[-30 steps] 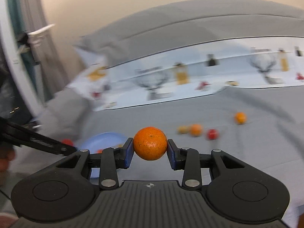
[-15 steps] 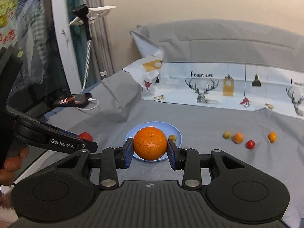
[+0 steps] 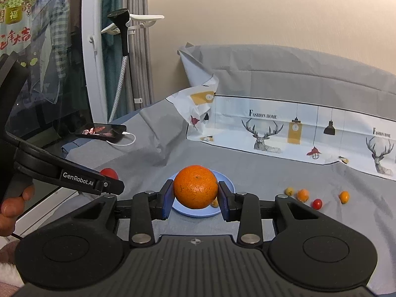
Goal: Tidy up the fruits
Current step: 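Lift the mandarin and red tomato and carry them toward the plate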
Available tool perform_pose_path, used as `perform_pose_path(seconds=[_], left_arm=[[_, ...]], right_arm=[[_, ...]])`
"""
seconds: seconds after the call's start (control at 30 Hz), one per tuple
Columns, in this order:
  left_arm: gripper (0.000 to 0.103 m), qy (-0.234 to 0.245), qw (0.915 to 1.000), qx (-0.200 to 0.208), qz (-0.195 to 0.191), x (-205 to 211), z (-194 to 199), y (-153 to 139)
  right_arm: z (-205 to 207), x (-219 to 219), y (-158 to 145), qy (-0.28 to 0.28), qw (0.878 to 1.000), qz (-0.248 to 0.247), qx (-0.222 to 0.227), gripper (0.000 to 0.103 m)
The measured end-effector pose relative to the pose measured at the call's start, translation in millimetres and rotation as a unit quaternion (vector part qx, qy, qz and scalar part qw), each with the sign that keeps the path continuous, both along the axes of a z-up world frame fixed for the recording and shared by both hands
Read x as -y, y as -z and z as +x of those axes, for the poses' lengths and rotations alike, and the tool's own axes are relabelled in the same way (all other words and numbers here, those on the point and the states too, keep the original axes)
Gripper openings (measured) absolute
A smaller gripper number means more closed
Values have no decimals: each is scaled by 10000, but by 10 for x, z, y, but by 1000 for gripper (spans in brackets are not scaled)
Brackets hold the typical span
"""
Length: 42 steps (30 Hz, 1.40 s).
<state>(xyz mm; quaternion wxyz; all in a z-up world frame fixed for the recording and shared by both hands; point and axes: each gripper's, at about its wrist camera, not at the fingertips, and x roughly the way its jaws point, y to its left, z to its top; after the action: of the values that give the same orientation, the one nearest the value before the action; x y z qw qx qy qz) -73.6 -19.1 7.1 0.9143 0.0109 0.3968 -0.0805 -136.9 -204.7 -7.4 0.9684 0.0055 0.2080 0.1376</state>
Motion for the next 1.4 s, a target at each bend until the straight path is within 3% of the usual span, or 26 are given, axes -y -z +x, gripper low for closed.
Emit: perform_pose_path(seconds=[1.4], left_arm=[[34,-39,9997,-223,-2,-17,108,81]], right_arm=[[102,-26,47,-11,9998,-34,-191,39]])
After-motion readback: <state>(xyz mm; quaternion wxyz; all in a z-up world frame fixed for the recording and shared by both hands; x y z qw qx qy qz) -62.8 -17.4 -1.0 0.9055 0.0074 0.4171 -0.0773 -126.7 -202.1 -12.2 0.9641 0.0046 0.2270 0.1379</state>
